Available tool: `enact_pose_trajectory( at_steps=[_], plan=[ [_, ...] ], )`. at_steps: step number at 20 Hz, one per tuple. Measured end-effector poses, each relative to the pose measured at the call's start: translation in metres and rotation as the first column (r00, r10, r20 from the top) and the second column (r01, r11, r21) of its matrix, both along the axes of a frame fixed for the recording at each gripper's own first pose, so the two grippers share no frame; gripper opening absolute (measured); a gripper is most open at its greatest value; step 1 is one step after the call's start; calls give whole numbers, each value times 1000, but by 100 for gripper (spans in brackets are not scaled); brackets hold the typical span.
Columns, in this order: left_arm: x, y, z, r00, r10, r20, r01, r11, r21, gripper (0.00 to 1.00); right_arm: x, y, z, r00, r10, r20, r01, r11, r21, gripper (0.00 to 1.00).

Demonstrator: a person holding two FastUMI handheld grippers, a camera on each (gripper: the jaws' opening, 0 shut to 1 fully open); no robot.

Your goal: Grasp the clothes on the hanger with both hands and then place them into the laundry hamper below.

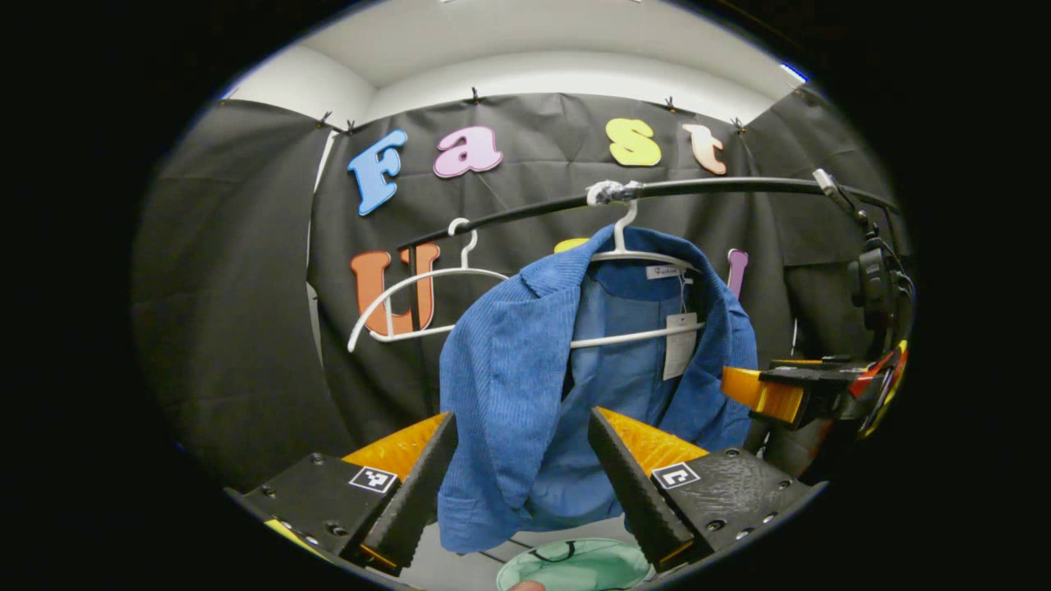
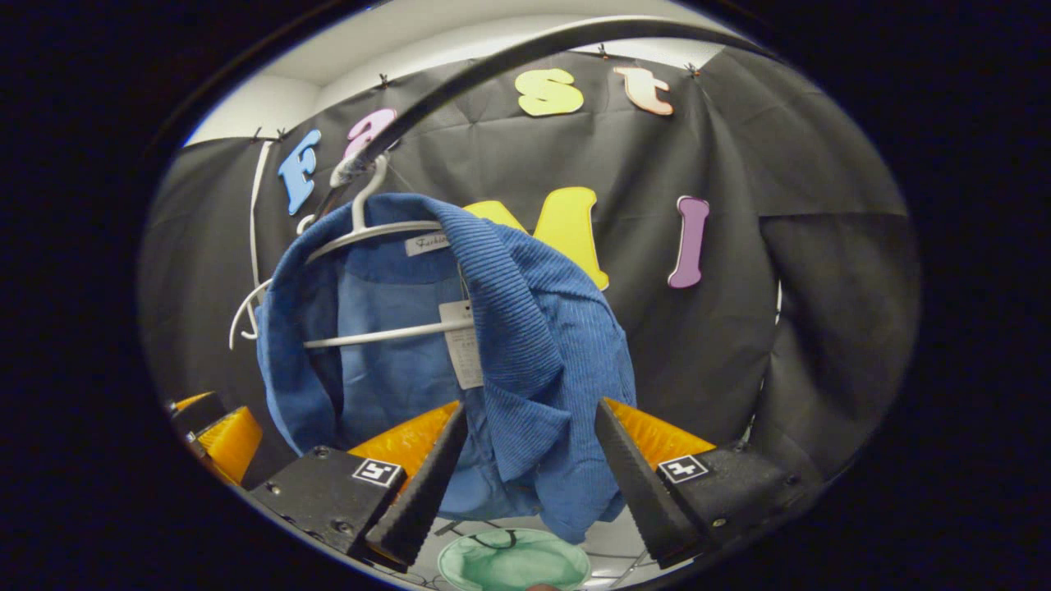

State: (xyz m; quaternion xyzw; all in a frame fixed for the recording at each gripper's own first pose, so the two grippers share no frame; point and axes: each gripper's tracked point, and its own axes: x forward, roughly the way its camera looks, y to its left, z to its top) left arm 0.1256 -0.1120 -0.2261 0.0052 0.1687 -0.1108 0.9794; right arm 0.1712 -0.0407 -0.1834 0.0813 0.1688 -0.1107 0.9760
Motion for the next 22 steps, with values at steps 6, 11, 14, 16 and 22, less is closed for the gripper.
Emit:
enact_pose_trajectory(
  at_steps=[6,11,14,16,22],
  plan=[
    [34,-13,-23,999,36,5,-36,999,12,99,43,-6,-20,1000,-25,8,24,998,62,99],
    [61,-13,-40,996,92,-8,-92,996,-10,95,58,-15,-27,999,-36,16,34,993,109,97],
    [72,-8,-44,991,131,-17,-131,991,-26,86,52,-25,-29,1000,-20,21,17,991,129,84],
    [76,-1,-43,988,155,-15,-156,987,-29,65,49,-38,-27,999,-28,34,23,989,143,67],
    [79,19,-17,976,220,2,-218,969,-115,17,33,-74,-1,992,-49,120,23,977,213,17]
  ],
)
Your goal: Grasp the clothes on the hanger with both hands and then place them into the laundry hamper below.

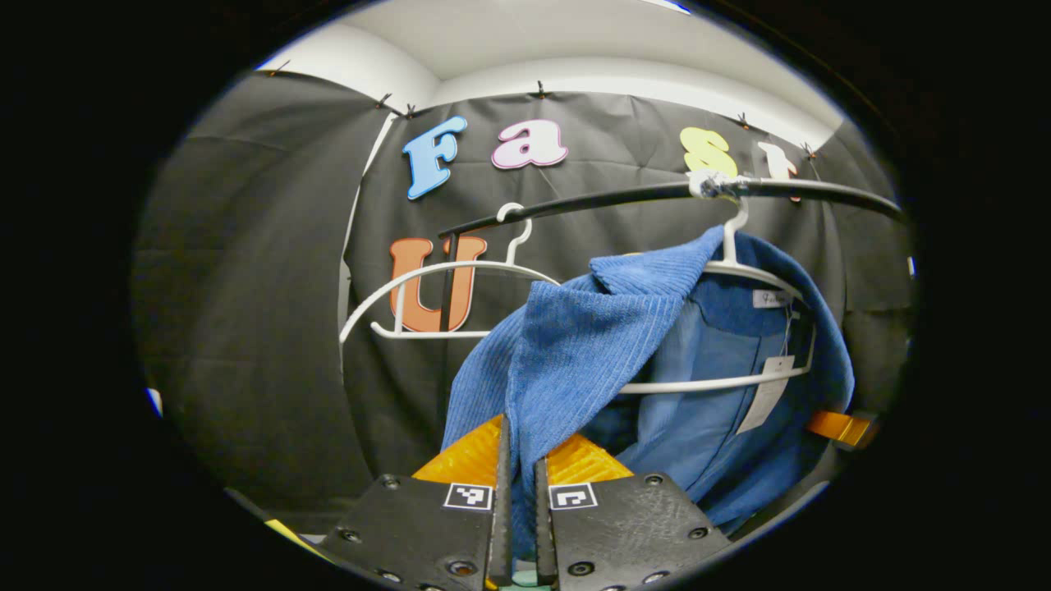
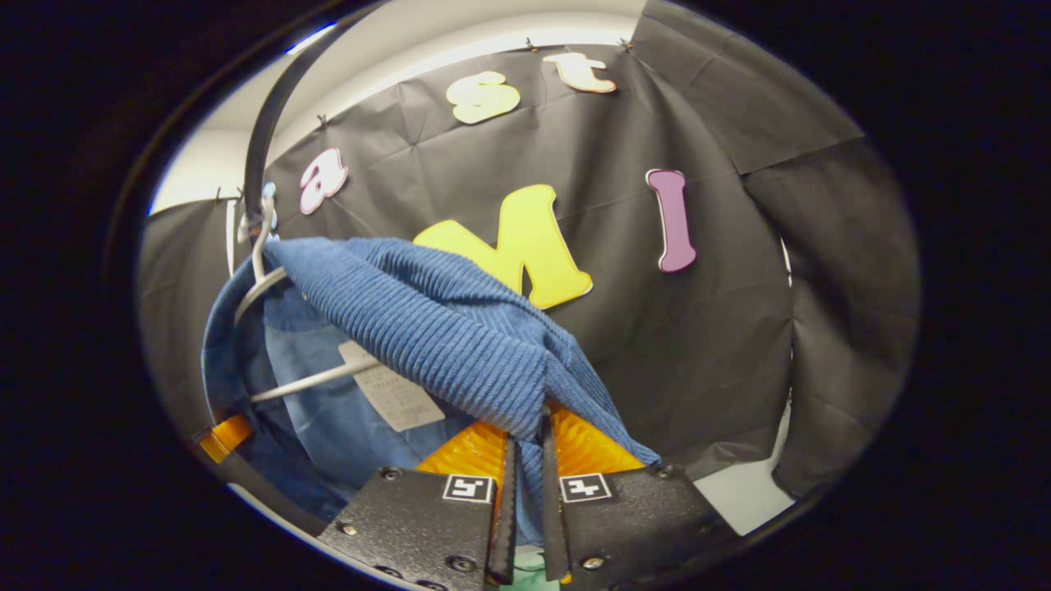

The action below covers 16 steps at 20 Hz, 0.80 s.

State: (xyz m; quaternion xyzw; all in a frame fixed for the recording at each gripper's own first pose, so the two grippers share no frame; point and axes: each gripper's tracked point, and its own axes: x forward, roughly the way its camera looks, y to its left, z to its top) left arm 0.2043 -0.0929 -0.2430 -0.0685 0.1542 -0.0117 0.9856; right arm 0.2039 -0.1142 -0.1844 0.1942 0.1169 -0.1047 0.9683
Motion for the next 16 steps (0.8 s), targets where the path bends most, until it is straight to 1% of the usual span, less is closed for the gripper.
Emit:
enact_pose_trajectory(
  at_steps=[1,2,4,6,7,8,9,10,12,15,16],
  plan=[
    [-2,7,7,1000,14,-2,-14,1000,-17,17,0,-2,4,1000,4,20,-5,999,39,15],
    [7,10,10,1000,22,4,-22,999,-38,4,1,-5,6,1000,16,24,-18,997,76,13],
    [12,14,19,1000,9,2,-9,998,-60,4,5,-12,12,998,47,33,-51,991,121,12],
    [14,22,28,1000,2,5,-2,998,-56,4,4,-18,29,994,74,79,-85,986,147,10],
    [17,26,32,1000,-1,3,2,999,-52,9,4,-23,37,992,76,105,-91,984,153,10],
    [20,29,36,1000,-5,2,5,999,-50,4,4,-29,45,989,69,128,-89,982,165,10],
    [24,31,40,1000,-8,7,9,999,-53,9,6,-34,50,988,59,144,-85,980,180,10],
    [26,32,45,1000,-13,14,13,998,-56,4,10,-37,55,986,53,155,-84,977,198,10],
    [29,37,54,999,-16,29,18,998,-52,4,15,-40,66,982,41,183,-84,969,233,10],
    [38,41,62,999,-21,34,23,998,-59,4,27,-50,84,975,24,219,-81,962,259,10],
    [40,40,62,999,-27,26,29,997,-67,9,33,-52,90,972,20,235,-86,958,274,10]
  ],
)
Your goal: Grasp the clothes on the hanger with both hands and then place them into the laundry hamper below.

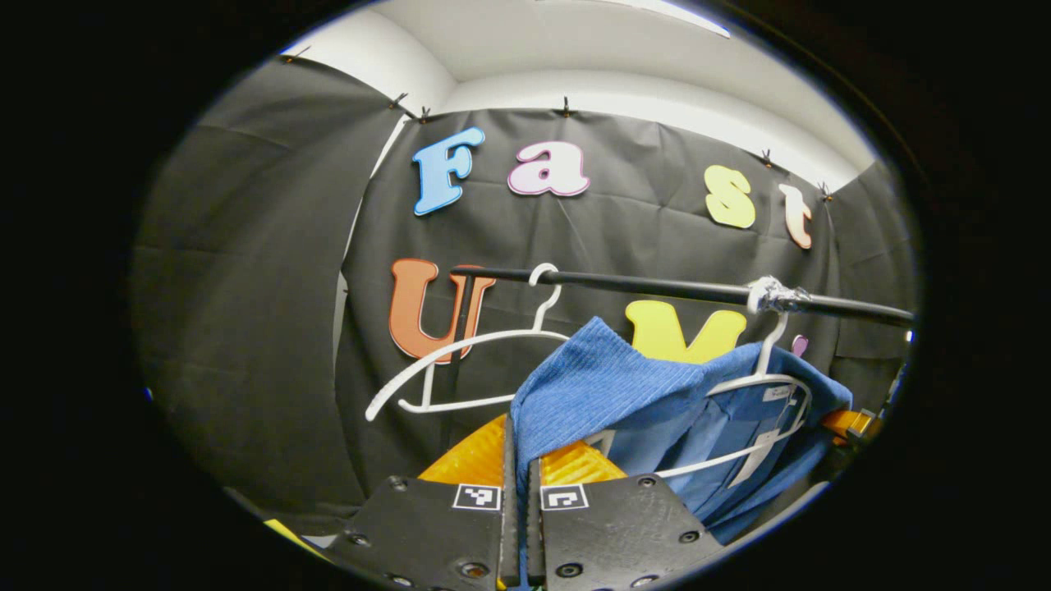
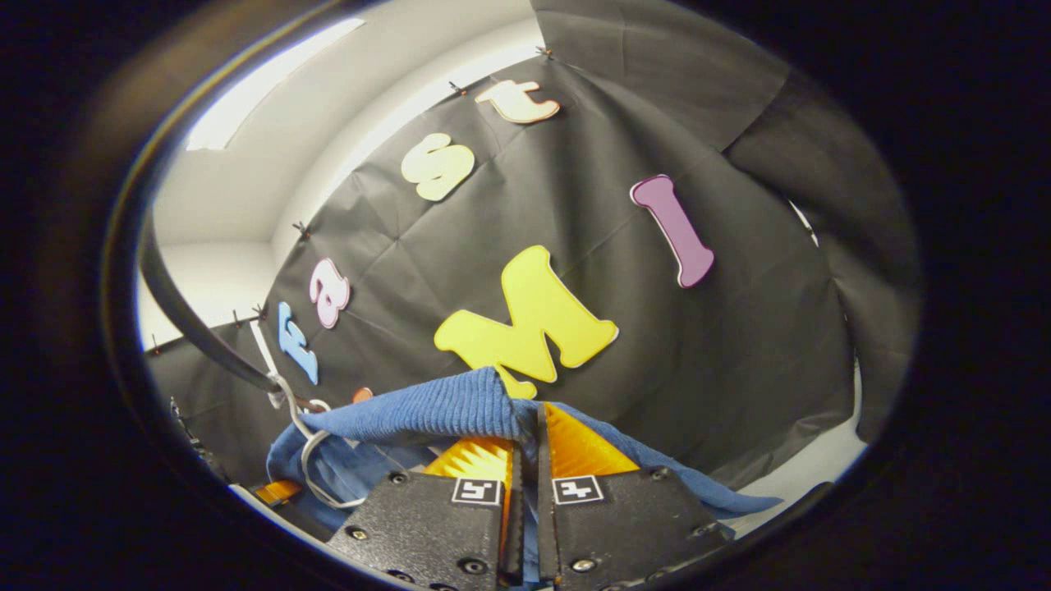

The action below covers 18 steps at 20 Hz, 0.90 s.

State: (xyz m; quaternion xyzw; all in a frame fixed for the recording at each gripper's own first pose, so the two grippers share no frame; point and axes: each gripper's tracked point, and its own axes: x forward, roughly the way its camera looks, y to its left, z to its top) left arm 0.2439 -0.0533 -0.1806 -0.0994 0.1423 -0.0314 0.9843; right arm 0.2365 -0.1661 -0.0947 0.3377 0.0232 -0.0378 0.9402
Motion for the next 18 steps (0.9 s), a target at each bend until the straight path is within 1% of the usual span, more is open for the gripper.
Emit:
enact_pose_trajectory(
  at_steps=[1,2,3,5,6,7,8,9,10,11,13,14,15,16,17,18],
  plan=[
    [1,1,0,1000,-2,-4,2,1000,-3,4,4,0,2,1000,2,2,-2,1000,10,10],
    [3,1,0,1000,-10,-8,10,1000,-2,9,7,0,2,1000,11,2,-11,1000,13,10],
    [7,6,3,1000,-17,2,17,1000,4,4,10,-1,6,1000,14,15,-14,1000,20,10],
    [18,10,6,999,-46,-16,46,999,-16,4,15,-5,12,999,36,29,-37,998,54,10],
    [23,12,5,998,-62,-26,62,998,-24,4,20,-12,12,999,28,26,-30,997,72,9],
    [28,10,5,995,-88,-36,87,996,-30,4,25,-18,12,999,31,23,-33,996,88,8],
    [31,6,6,993,-113,-36,112,993,-30,8,30,-20,10,999,37,24,-40,994,105,8],
    [33,4,5,991,-132,-38,132,991,-13,4,33,-20,9,998,52,20,-54,992,111,8],
    [33,5,7,989,-146,-33,146,989,3,4,38,-20,6,998,63,14,-64,991,113,8],
    [35,4,6,986,-163,-34,163,987,6,9,41,-19,2,997,80,4,-80,990,115,8],
    [41,2,0,977,-208,-47,207,978,-18,9,51,-19,-8,994,108,-22,-105,986,131,8],
    [43,1,-4,970,-234,-63,232,972,-39,4,56,-19,-11,993,118,-26,-113,984,135,8],
    [45,0,-7,965,-253,-71,250,967,-57,8,61,-19,-15,991,129,-41,-123,983,135,8],
    [46,2,-12,958,-272,-85,267,961,-65,4,66,-19,-21,989,139,-53,-131,983,128,8],
    [47,5,-16,953,-286,-100,280,957,-75,4,69,-18,-26,988,144,-64,-135,983,128,8],
    [47,7,-21,947,-299,-117,290,953,-88,9,74,-16,-30,985,158,-74,-148,981,127,8]
  ],
)
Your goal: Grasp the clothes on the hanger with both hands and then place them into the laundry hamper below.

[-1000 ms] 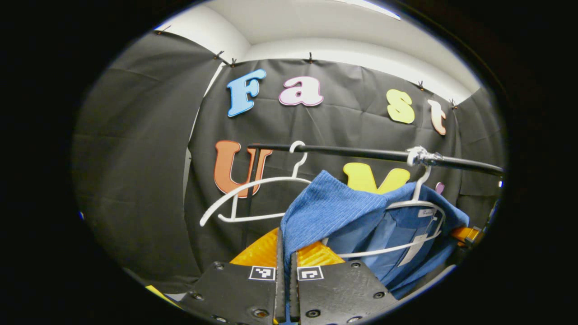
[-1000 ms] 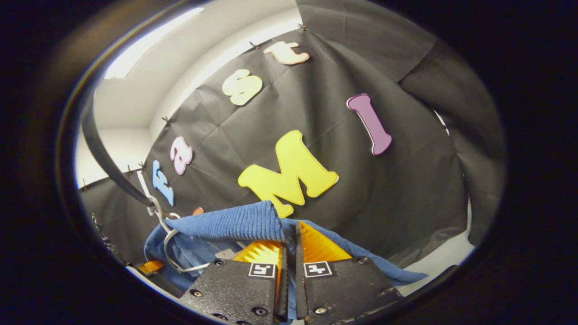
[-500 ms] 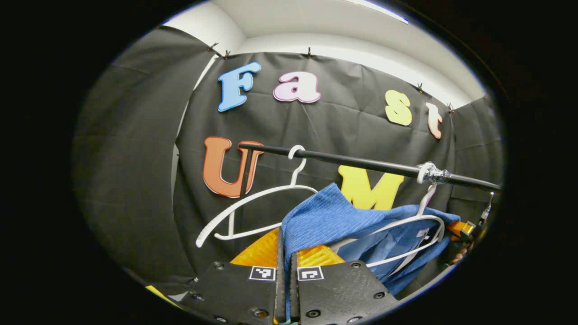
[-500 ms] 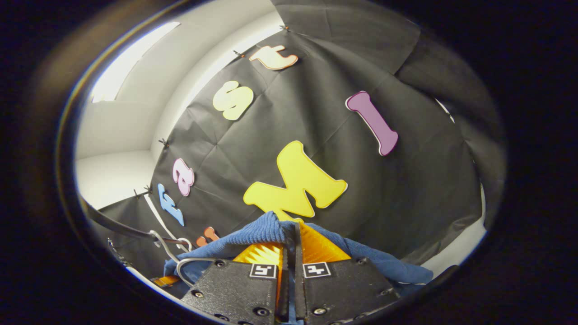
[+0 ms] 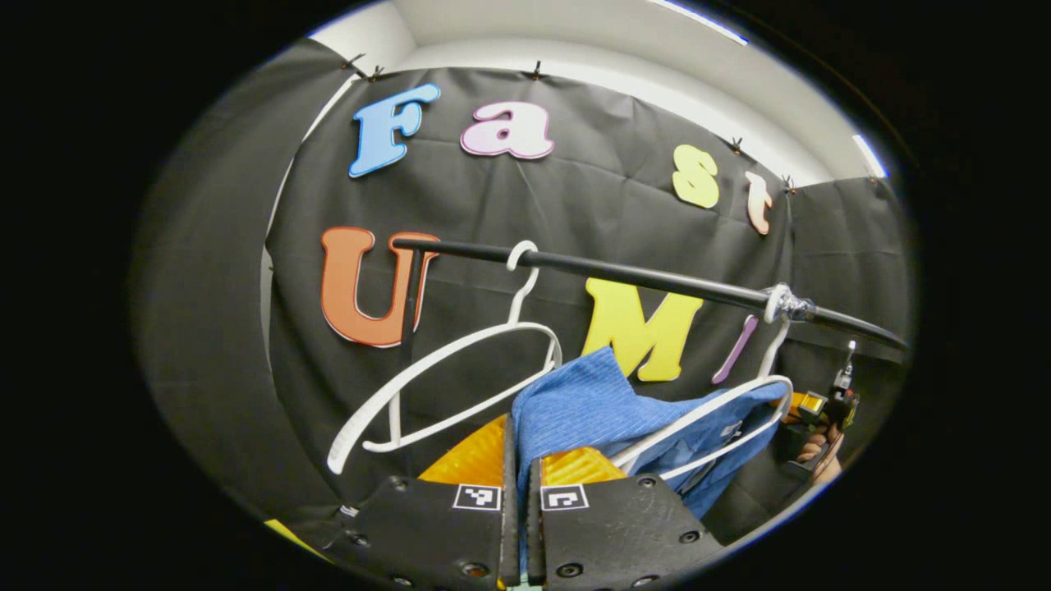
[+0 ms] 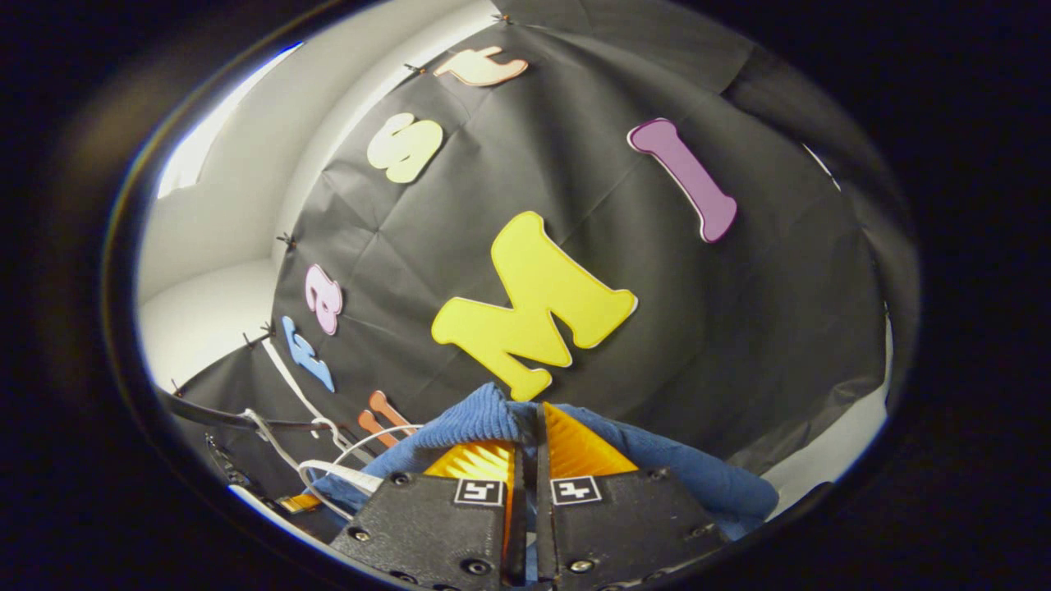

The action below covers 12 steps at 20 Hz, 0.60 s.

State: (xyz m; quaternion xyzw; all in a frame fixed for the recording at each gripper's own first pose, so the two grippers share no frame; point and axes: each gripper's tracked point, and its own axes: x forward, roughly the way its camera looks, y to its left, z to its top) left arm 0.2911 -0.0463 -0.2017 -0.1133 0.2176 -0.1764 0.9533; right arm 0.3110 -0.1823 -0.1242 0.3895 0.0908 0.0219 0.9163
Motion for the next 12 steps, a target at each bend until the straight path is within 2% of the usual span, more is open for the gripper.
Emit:
enact_pose_trajectory(
  at_steps=[1,4,7,12],
  plan=[
    [2,2,-6,1000,-10,-21,10,1000,-9,4,0,3,-6,1000,8,-14,-8,1000,0,8],
    [1,10,-22,999,-21,-37,22,1000,9,4,6,6,-27,998,28,-54,-29,1000,-12,8],
    [-8,9,-40,996,-49,-76,46,998,-40,4,4,8,-58,993,34,-113,-34,999,1,8],
    [-34,14,-75,992,-64,-109,64,998,5,4,-7,14,-111,975,35,-219,-30,999,26,8]
  ],
)
